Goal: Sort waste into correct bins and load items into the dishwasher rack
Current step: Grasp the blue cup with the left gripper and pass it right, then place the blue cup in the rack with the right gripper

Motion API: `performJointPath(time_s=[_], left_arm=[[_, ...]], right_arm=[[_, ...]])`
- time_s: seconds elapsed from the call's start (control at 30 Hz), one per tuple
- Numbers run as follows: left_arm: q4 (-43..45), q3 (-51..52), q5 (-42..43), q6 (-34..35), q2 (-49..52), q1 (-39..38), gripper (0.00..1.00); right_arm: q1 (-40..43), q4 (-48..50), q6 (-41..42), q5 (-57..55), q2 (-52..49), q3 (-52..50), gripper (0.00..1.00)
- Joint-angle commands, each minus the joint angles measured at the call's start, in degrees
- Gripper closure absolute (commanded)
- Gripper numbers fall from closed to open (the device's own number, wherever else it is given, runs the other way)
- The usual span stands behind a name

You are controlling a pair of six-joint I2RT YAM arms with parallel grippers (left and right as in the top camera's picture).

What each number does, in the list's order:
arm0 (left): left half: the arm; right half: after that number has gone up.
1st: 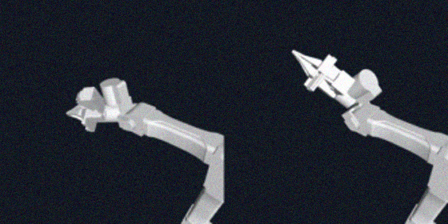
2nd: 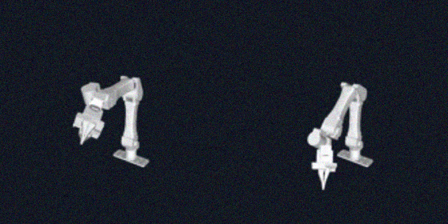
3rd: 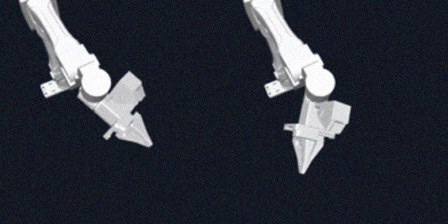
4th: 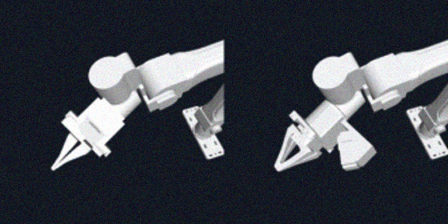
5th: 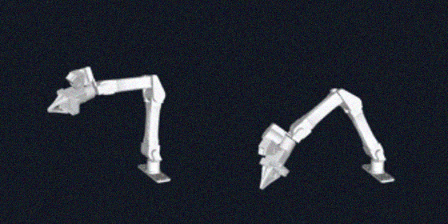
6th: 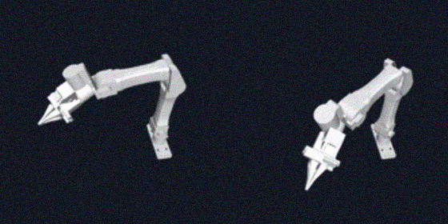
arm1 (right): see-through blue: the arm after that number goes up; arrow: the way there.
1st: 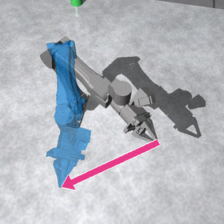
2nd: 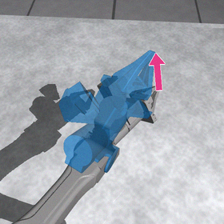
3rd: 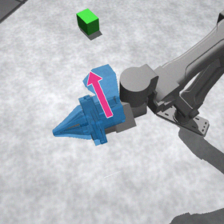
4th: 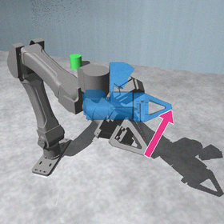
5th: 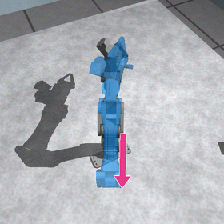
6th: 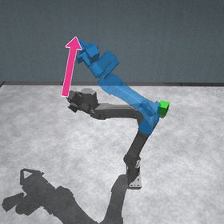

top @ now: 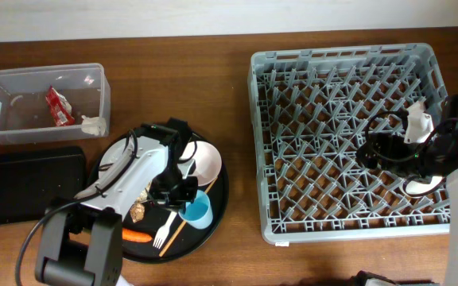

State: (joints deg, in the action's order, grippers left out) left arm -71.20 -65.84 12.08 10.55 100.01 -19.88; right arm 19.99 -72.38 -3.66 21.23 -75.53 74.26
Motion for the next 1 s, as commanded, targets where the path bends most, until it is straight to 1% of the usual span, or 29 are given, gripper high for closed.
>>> performJointPath(time_s=[0.0, 0.03, 0.07, 0.1, 0.13, 0.17, 0.23, 0.27, 0.3, 0.37, 0.43, 0.5, 0.6, 0.73, 0.77, 0.8, 0.83, 0.87, 0.97], left_arm=[[-3.5, -9.5, 0.7, -1.7, -1.4, 0.7, 1.0], [-5.2, -12.9, 1.7, -2.9, -1.9, 1.7, 1.0], [-6.3, -16.4, 5.0, -5.1, -2.4, 2.9, 1.0], [-6.4, -19.4, 10.4, -7.3, -3.0, 4.1, 1.0], [-4.8, -22.3, 19.5, -11.1, -3.4, 5.7, 1.0], [-2.6, -23.3, 27.0, -13.5, -3.5, 6.7, 1.0], [5.6, -23.3, 44.5, -16.9, -3.4, 8.2, 1.0], [8.8, -23.3, 48.6, -17.6, -3.4, 8.3, 1.0], [13.3, -23.3, 53.5, -17.6, -3.4, 8.1, 1.0], [19.0, -23.3, 60.5, -17.6, -3.4, 6.7, 1.0], [20.1, -23.3, 61.6, -17.6, -3.4, 5.5, 1.0], [20.0, -23.3, 62.8, -17.6, -3.4, 3.3, 1.0], [19.9, -23.3, 62.8, -17.5, -3.4, 0.5, 1.0], [19.7, -23.3, 65.8, -17.5, -3.4, -1.2, 1.0], [19.8, -23.3, 66.2, -17.5, -3.4, -1.6, 1.0], [19.8, -23.3, 66.1, -17.6, -3.4, -2.0, 1.0], [19.8, -23.3, 66.1, -17.6, -3.4, -2.1, 0.99], [19.8, -23.3, 65.6, -17.5, -3.4, -2.1, 1.0], [19.7, -23.3, 62.5, -17.5, -3.4, -2.1, 1.0]], right_arm=[[-0.5, 0.1, -0.6, -0.5, 0.2, 0.7, 0.07], [-0.5, 0.1, -0.6, -0.5, 0.2, 0.7, 0.07], [-0.5, 0.1, -0.6, -0.5, 0.2, 0.7, 0.07], [-0.5, 0.1, -0.6, -0.5, 0.2, 0.7, 0.06], [-0.5, 0.1, -0.7, 0.3, 0.2, 0.7, 0.04], [-0.5, 0.2, -1.4, 2.6, 0.2, 0.7, 0.02], [-0.5, 0.1, -9.1, 16.2, 0.2, 0.7, 0.02], [-0.7, -0.1, -14.4, 25.6, 0.2, 0.7, 0.0], [-1.8, -1.0, -21.7, 34.9, 0.2, 0.7, 0.01], [-6.3, -0.9, -26.6, 42.3, 0.2, 0.7, 0.01], [-10.6, 1.0, -26.6, 45.0, 0.2, 0.7, 0.01], [-16.7, 5.3, -26.5, 47.6, 0.2, 0.7, 0.01], [-22.9, 10.8, -26.4, 47.6, 0.2, 0.7, 0.01], [-25.7, 15.1, -26.3, 48.3, 0.2, 0.7, 0.0], [-26.1, 15.9, -26.3, 48.6, 0.2, 0.7, 0.02], [-26.4, 16.3, -26.3, 48.8, 0.2, 0.7, 0.06], [-26.4, 16.3, -26.3, 48.8, 0.2, 0.7, 0.08], [-26.3, 16.3, -26.4, 48.8, 0.2, 0.7, 0.16], [-26.3, 17.4, -26.4, 48.6, 0.2, 0.7, 0.19]])
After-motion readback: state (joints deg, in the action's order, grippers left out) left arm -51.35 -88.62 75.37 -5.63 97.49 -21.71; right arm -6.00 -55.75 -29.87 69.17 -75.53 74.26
